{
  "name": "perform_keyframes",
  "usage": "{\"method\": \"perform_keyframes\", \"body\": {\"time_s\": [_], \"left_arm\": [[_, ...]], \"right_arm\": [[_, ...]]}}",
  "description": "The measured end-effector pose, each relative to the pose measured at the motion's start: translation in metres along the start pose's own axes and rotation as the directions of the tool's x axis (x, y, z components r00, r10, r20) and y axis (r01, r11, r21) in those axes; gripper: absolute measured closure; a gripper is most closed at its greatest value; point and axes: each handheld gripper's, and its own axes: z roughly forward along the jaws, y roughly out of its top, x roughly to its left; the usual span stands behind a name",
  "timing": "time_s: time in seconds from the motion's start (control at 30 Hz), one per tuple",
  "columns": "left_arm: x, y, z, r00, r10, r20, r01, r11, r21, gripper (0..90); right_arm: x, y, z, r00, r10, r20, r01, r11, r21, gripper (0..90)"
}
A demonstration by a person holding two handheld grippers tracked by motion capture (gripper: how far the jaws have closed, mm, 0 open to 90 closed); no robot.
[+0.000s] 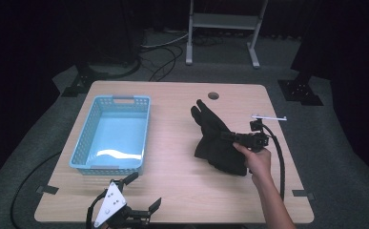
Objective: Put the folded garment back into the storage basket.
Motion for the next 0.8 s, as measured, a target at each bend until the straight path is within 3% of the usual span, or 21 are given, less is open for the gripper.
{"method": "perform_keyframes", "body": {"time_s": [0.33,0.53,0.8], "left_arm": [[0.002,0.0,0.0,1.0,-0.003,0.005,0.003,1.0,0.005,0.0],[0.002,-0.001,0.0,0.9999,-0.01,0.006,0.01,0.9999,0.004,0.0],[0.003,-0.001,0.0,0.9999,-0.015,0.005,0.015,0.9999,0.001,0.0]], "right_arm": [[-0.001,-0.01,-0.016,0.9941,0.075,-0.079,-0.081,0.994,-0.075,73.3],[0.003,-0.011,-0.019,0.9835,0.112,-0.142,-0.127,0.986,-0.105,73.3],[0.01,-0.005,-0.019,0.9732,0.116,-0.199,-0.143,0.981,-0.13,73.3]]}}
